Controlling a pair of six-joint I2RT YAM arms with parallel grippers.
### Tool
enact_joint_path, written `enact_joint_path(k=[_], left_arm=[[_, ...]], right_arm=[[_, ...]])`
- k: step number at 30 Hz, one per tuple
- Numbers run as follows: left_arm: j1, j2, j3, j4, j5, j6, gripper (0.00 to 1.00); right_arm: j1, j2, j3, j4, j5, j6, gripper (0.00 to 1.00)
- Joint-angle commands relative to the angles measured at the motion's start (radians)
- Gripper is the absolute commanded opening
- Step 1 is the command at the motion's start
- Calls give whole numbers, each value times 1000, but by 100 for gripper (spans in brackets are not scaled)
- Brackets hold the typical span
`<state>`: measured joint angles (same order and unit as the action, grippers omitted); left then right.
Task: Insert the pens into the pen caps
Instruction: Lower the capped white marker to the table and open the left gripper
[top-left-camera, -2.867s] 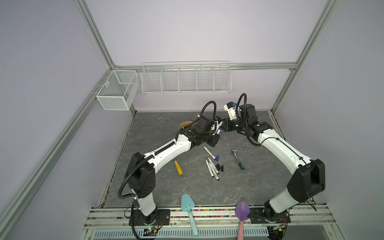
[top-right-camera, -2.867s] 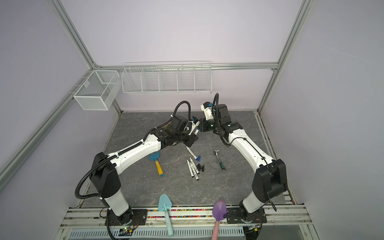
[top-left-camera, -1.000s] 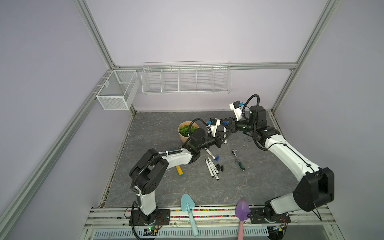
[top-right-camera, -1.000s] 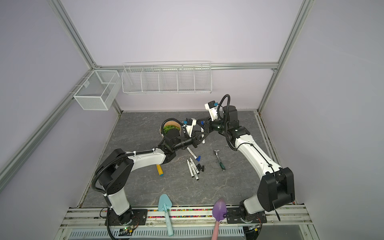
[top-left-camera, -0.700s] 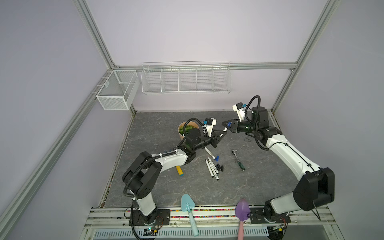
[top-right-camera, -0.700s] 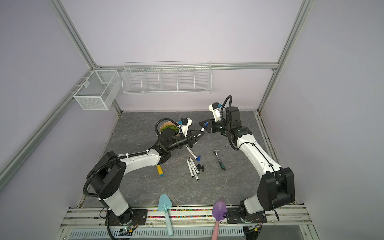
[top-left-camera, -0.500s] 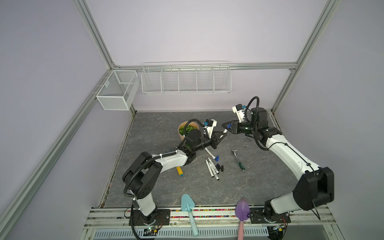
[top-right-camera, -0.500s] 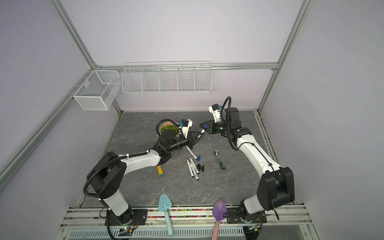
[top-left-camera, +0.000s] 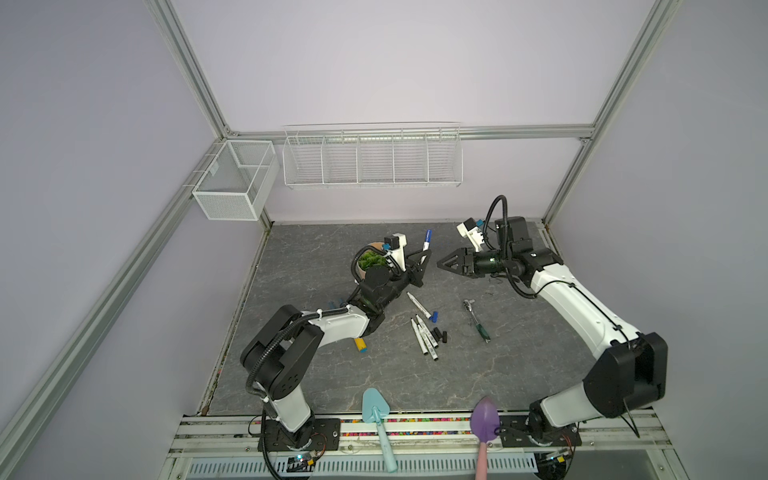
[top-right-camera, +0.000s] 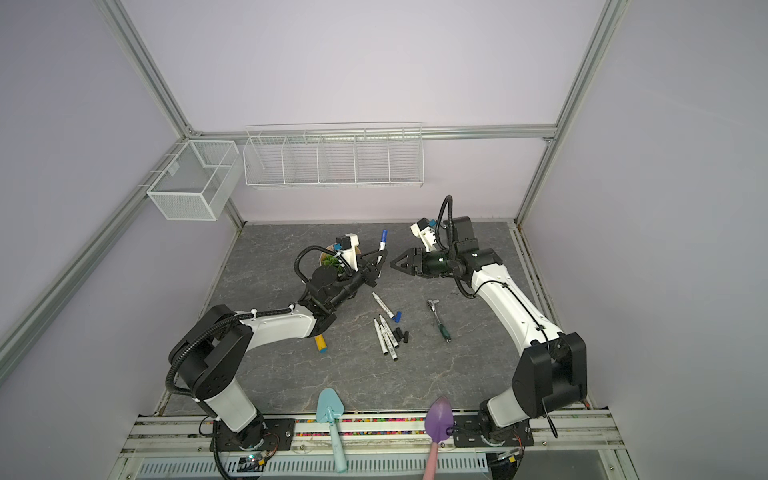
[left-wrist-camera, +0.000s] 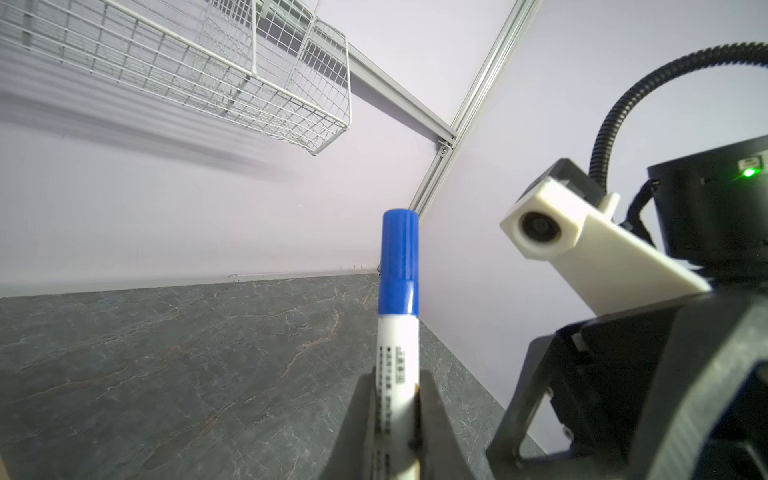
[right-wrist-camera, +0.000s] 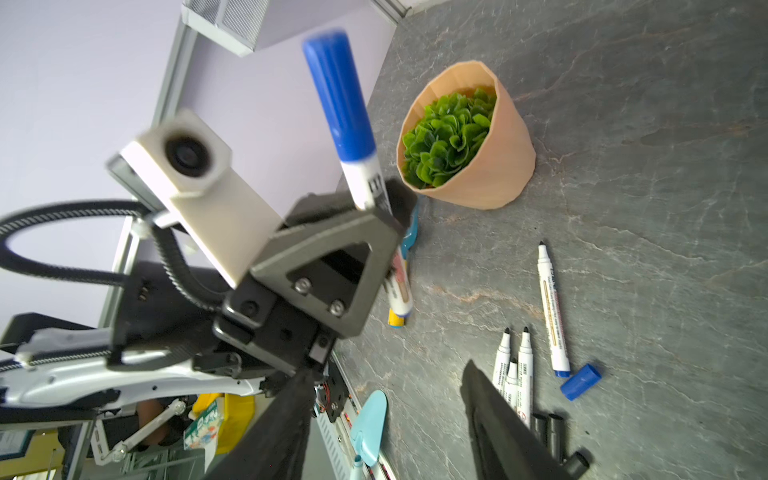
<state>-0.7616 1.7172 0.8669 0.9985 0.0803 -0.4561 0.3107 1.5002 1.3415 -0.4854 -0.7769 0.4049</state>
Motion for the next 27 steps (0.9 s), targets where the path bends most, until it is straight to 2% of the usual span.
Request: enact_joint_path(k=[1,4,7,11,15,19,23,27], left_arm=[[-32,50,-21,55,-99,-46,0],[-49,84,8,5,-157,-22,0],[-84,119,96,-153,-233,25,0],[-90,226,333,-577,-322,-29,0],[-93,353,453,-675,-354,-32,0],[-91,475,628,-881,-408,-26,0],[-90,537,697,-951,-437,-33,0],[-78,559,701,-977,-446,-58,1]], right_arm=[[-17,-77,56,8,42,31,65],[-48,-118,50,-18,116,28,65],[-85,-145,11,-33,169,41,64],[-99,-148,-23,-96,235,32,62],[-100,-139,-45,-131,242,33,60],[-99,-135,-72,-136,230,41,58],[-98,-141,-90,-135,218,36,57],[-99,-147,-103,-137,216,29,57]])
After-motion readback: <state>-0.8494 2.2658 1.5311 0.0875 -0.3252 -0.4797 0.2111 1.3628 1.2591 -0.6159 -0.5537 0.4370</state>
